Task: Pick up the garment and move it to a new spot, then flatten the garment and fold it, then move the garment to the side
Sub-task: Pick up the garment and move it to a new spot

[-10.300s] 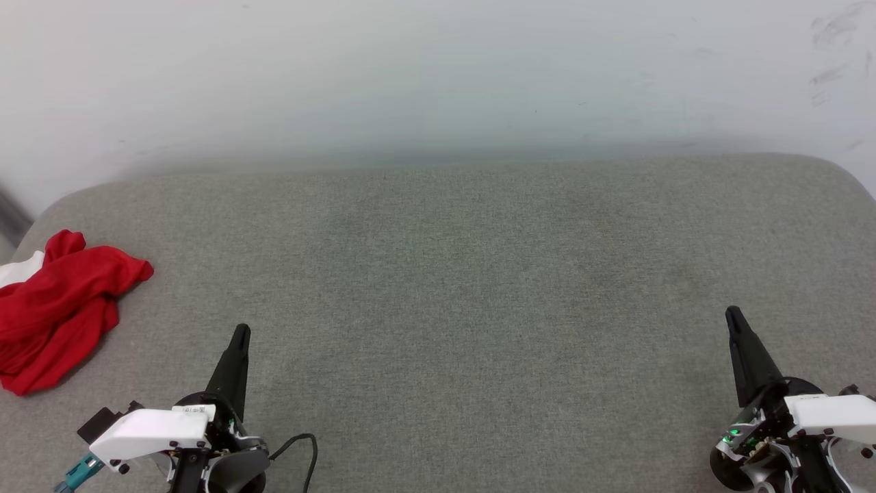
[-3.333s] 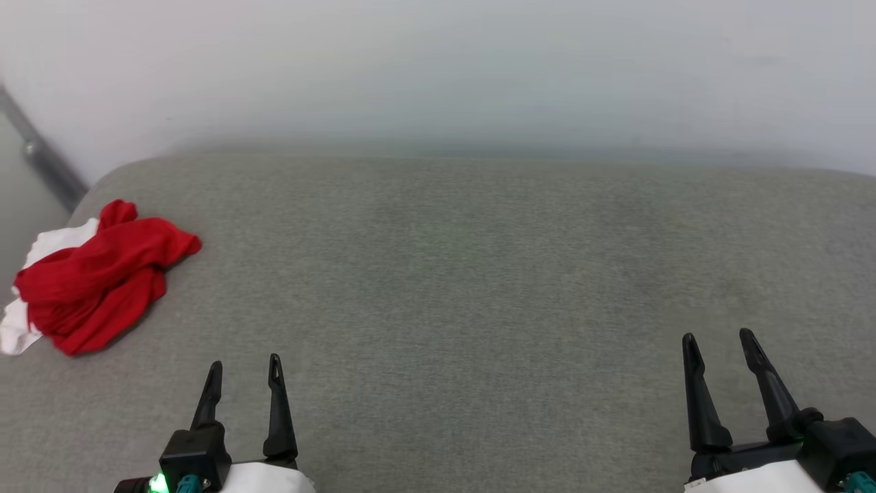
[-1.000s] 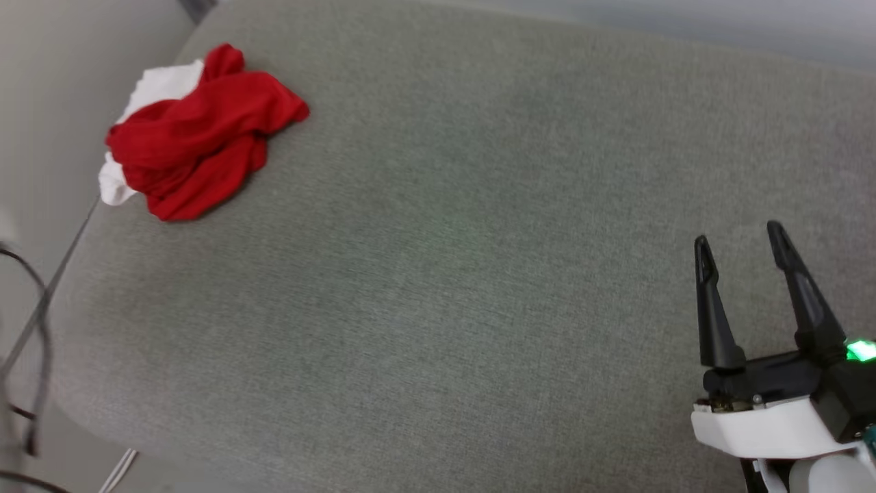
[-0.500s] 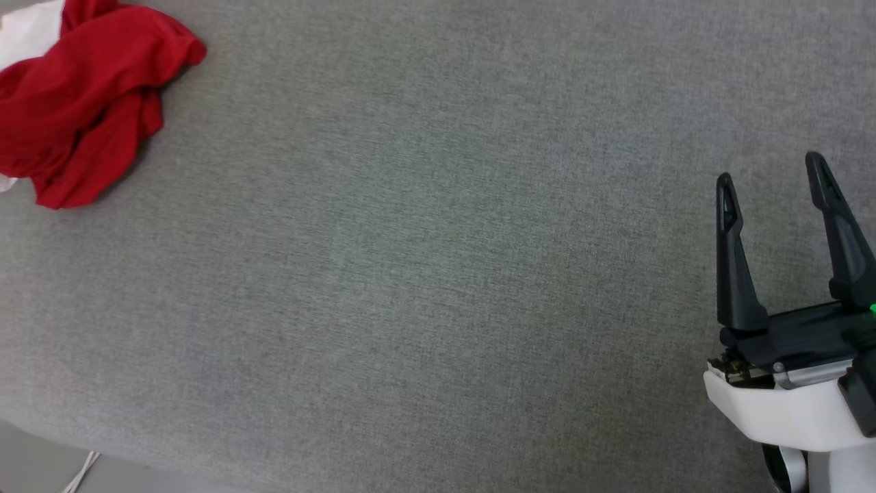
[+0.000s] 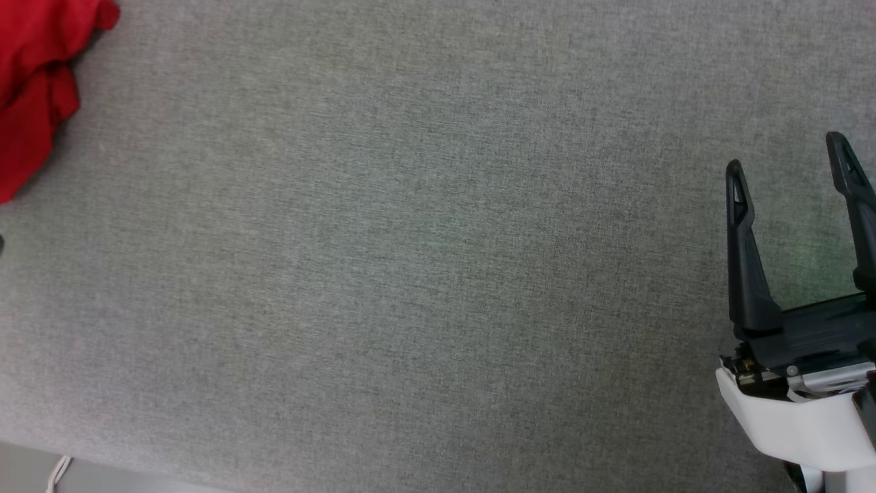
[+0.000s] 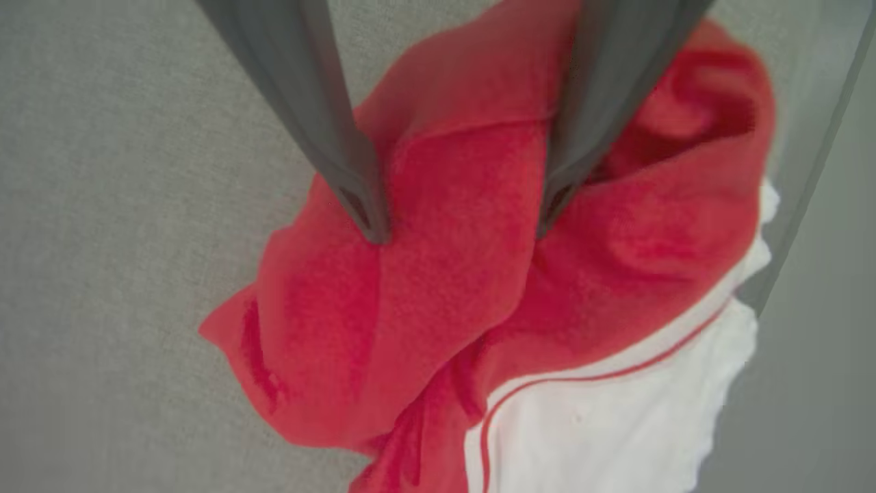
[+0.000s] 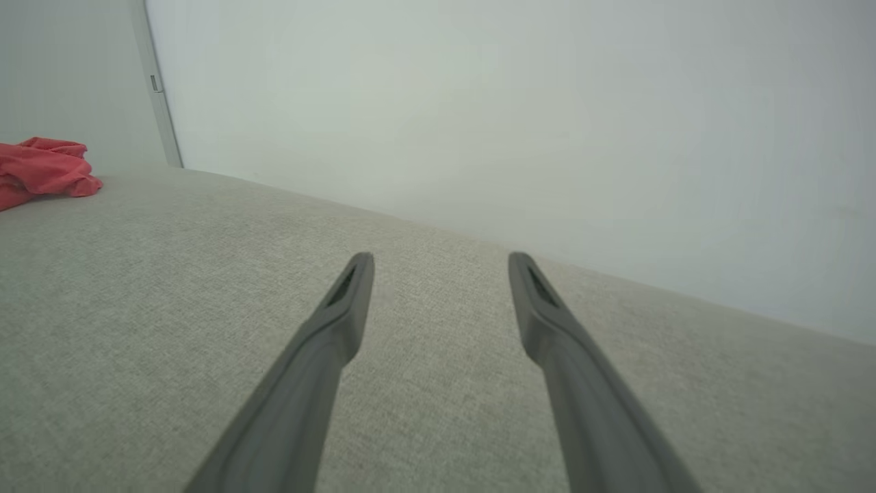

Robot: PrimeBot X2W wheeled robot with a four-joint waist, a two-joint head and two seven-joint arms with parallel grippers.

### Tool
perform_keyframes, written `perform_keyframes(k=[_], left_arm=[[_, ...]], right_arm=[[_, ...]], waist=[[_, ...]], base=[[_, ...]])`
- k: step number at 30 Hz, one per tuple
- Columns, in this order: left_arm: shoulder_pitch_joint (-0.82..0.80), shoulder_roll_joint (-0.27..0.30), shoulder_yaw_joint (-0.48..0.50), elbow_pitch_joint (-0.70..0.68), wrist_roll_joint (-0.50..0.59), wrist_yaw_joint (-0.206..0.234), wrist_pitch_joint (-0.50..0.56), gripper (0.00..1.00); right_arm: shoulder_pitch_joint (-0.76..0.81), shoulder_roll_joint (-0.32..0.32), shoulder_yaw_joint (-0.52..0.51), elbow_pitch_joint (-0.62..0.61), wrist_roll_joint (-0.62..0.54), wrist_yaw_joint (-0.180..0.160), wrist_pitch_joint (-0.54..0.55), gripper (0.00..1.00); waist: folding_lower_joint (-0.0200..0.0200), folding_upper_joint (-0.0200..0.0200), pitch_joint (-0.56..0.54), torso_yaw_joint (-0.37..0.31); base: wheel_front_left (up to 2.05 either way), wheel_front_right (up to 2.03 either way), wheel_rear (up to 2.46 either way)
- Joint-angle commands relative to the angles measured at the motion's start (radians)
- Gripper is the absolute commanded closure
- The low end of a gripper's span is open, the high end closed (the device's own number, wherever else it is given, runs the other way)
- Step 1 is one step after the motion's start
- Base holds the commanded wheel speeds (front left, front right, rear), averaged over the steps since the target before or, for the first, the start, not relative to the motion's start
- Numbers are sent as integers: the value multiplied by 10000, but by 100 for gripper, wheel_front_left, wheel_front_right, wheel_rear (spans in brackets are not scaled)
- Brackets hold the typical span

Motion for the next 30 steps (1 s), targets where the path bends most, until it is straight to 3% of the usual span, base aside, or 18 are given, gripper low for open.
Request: perform_keyframes(k=[1,9,10,11,19,30], left_arm=[[90,-13,-58,52,-15,-9,25,0],[257,-459,-1237,807,-292,-8,619,0],[268,-511,-1350,868,-310,-9,621,35],[269,-559,-1406,899,-401,-9,594,100],[-67,-90,-1853,900,-406,-1,-202,100],[-933,1099,-2860,-513,18,-2,-965,100]], right_arm=[[-178,-38,11,-63,-71,-3,-24,0],[-207,-1,57,-105,-102,-3,-24,0],[-209,-9,46,-81,-96,-3,-24,0],[-216,-7,34,-65,-84,-3,-24,0],[-218,110,110,148,69,-3,-24,0],[-135,340,459,919,608,-3,-24,0]], waist=[[-2,0,122,-58],[-2,0,333,-125],[-2,0,328,-119],[-2,0,315,-118],[-2,0,-195,47],[-2,0,-1939,-161]], base=[[0,0,0],[0,0,0],[0,0,0],[0,0,0],[0,0,0],[0,0,0]])
